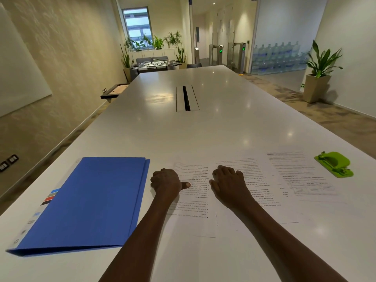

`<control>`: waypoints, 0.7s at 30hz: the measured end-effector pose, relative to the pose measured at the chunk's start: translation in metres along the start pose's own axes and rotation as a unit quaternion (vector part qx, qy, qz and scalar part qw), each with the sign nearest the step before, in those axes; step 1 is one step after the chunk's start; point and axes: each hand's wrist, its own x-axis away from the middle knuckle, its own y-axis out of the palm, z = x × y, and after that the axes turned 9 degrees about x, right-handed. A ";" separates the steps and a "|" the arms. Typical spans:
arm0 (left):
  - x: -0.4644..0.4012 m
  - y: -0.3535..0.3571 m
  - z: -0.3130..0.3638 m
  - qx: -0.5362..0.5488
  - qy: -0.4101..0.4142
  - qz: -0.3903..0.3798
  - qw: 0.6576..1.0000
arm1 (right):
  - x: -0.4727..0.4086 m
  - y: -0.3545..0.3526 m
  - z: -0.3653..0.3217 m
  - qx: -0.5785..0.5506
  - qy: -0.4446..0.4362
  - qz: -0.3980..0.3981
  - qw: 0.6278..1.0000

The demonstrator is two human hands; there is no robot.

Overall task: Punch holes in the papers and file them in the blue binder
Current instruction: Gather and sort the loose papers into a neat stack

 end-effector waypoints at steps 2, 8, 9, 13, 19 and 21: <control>0.000 -0.001 -0.001 0.026 -0.014 -0.018 0.999 | 0.000 -0.001 0.000 -0.002 0.000 -0.001 1.000; -0.007 -0.017 -0.021 0.202 0.019 -0.095 0.975 | 0.001 -0.004 -0.002 -0.008 0.002 0.001 1.000; -0.007 -0.021 -0.023 0.244 0.021 -0.105 0.964 | 0.001 -0.005 -0.002 -0.009 0.001 0.000 1.000; 0.005 -0.042 -0.023 0.396 0.000 -0.155 0.905 | 0.003 -0.007 -0.003 -0.011 0.005 -0.003 1.000; 0.018 -0.054 -0.024 0.523 0.028 -0.164 0.836 | 0.003 -0.017 -0.005 -0.074 0.025 -0.044 0.996; 0.022 -0.057 -0.023 0.546 0.052 -0.130 0.826 | 0.001 -0.028 -0.001 -0.177 0.073 -0.038 0.981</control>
